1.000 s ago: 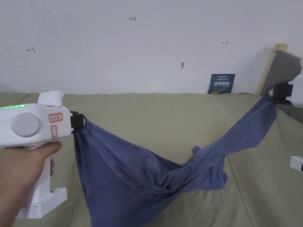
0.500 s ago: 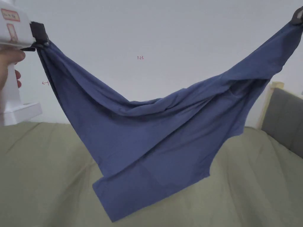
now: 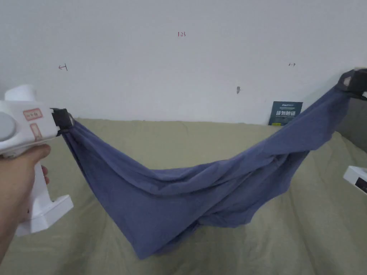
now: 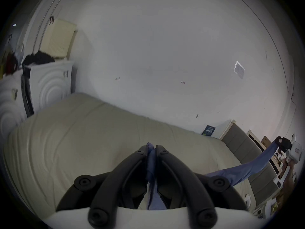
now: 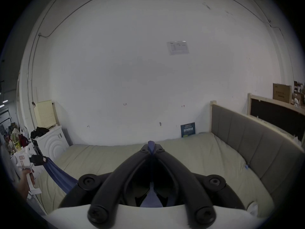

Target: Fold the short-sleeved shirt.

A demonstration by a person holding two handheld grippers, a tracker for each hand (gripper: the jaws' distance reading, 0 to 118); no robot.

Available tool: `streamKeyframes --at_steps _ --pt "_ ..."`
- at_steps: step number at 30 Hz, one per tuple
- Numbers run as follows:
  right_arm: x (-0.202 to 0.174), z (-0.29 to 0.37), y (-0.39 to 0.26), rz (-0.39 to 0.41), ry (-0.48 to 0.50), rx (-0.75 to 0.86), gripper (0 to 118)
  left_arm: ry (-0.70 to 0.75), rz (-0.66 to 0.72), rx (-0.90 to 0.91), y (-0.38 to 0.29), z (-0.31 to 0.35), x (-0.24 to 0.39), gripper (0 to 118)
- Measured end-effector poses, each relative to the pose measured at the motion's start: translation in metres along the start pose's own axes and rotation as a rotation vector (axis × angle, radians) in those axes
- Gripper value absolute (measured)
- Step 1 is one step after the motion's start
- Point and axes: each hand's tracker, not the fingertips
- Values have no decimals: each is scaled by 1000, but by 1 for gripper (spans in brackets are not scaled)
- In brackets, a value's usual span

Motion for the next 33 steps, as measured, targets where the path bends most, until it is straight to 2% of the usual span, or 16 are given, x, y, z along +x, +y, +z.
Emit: streamKeyframes --at_steps 4,10,12,14,16,20,22,25,26,27,28,29,30,31,32,33 --pt "11 40 -37 -2 14 -28 2 -5 29 -43 -36 28 -20 9" --pt "30 130 -81 -18 7 -77 2 -26 -3 -50 -66 119 -40 9" --pt "35 157 -111 -21 -1 -137 2 -20 -13 -75 -89 150 -51 9" --pt "37 176 -145 -7 -20 -216 2 -28 39 -127 -118 168 -67 9" --pt "40 191 -184 -12 -14 -294 3 24 47 -177 -156 177 -84 9" --pt "44 208 -268 -20 -74 -444 3 102 96 -349 -230 173 -123 9" --pt "46 212 -301 13 -117 -500 3 173 74 -382 -252 168 -136 9" --pt "57 208 -335 89 -180 -547 5 163 123 -407 -271 160 -151 10" --pt "58 207 -339 98 -190 -548 11 161 125 -410 -273 158 -153 14" --pt "60 206 -343 95 -184 -547 40 154 120 -414 -276 156 -154 40" --pt "63 202 -346 92 -176 -564 80 160 114 -416 -278 157 -154 75" --pt "66 198 -350 96 -175 -632 112 151 109 -434 -279 156 -155 109" --pt "65 198 -352 103 -180 -652 118 127 110 -439 -280 157 -156 118" --pt "61 204 -348 124 -184 -591 118 94 130 -383 -274 167 -152 116" --pt "57 207 -342 143 -174 -573 118 78 73 -377 -264 174 -149 117" --pt "50 214 -333 154 -158 -554 118 89 86 -397 -257 183 -147 117"
